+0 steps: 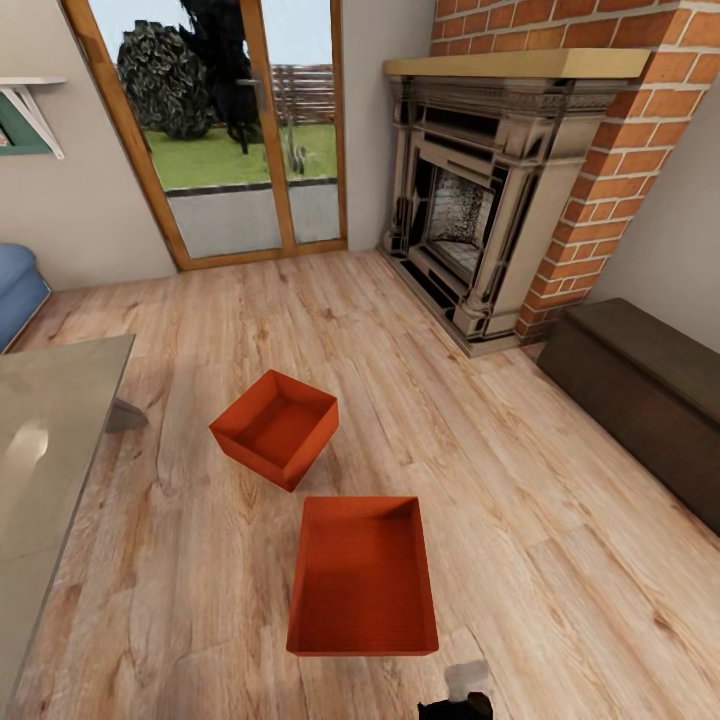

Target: Move the two storage containers from the living room to the garage. In the garage, place one container on the floor and stack the other container on top of it (either order is fine).

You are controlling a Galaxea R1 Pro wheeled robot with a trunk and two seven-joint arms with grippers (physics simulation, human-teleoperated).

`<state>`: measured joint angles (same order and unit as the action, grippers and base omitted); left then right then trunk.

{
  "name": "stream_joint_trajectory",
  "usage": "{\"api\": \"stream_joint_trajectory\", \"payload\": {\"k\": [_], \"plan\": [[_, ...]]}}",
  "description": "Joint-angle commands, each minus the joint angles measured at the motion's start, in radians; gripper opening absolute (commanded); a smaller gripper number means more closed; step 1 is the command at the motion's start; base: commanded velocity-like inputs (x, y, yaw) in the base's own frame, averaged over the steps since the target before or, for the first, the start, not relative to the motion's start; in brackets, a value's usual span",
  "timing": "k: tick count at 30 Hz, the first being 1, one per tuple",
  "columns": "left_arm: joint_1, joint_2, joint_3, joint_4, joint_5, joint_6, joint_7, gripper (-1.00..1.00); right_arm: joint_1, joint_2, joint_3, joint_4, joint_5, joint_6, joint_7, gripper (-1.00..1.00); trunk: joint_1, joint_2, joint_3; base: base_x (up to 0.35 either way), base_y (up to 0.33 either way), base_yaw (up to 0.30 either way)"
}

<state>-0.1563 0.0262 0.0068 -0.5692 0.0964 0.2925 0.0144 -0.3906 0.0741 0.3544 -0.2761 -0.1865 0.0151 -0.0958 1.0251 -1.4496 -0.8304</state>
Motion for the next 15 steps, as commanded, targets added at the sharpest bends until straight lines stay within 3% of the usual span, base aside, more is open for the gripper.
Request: {"api": "stream_joint_trajectory", "payload": {"k": [1, 4, 5, 8, 9, 15], "plan": [[-0.021, -0.001, 0.001, -0.001, 0.011, 0.011, 0.004, 1.00, -0.023, 0.002, 0.005, 0.000, -0.013, 0.002, -0.014, 1.00, 0.000, 0.000, -0.001, 0.000, 0.000, 0.000], [-0.121, -0.006, 0.001, 0.010, 0.013, 0.045, 0.036, 1.00, -0.115, 0.015, -0.007, 0.004, -0.017, 0.003, -0.042, 1.00, 0.000, 0.000, -0.001, 0.000, 0.000, 0.000], [-0.231, -0.010, 0.001, 0.035, 0.014, 0.107, 0.074, 1.00, -0.202, 0.024, -0.018, 0.011, -0.019, 0.004, -0.069, 1.00, 0.000, 0.000, -0.001, 0.000, 0.000, 0.000], [-0.333, -0.015, 0.001, 0.049, 0.013, 0.141, 0.089, 1.00, -0.269, 0.037, -0.028, 0.017, -0.020, 0.006, -0.093, 1.00, 0.000, 0.000, -0.001, 0.000, 0.000, 0.000], [-0.402, -0.033, 0.001, 0.055, 0.012, 0.151, 0.093, 1.00, -0.295, 0.056, -0.032, 0.018, -0.017, 0.000, -0.101, 1.00, 0.000, 0.000, -0.001, 0.000, 0.000, 0.000], [-0.477, -0.121, -0.003, 0.071, -0.013, 0.124, 0.097, 1.00, -0.315, 0.077, -0.034, -0.006, -0.014, -0.008, -0.108, 1.00, 0.000, 0.000, -0.001, 0.000, 0.000, 0.000]]}}
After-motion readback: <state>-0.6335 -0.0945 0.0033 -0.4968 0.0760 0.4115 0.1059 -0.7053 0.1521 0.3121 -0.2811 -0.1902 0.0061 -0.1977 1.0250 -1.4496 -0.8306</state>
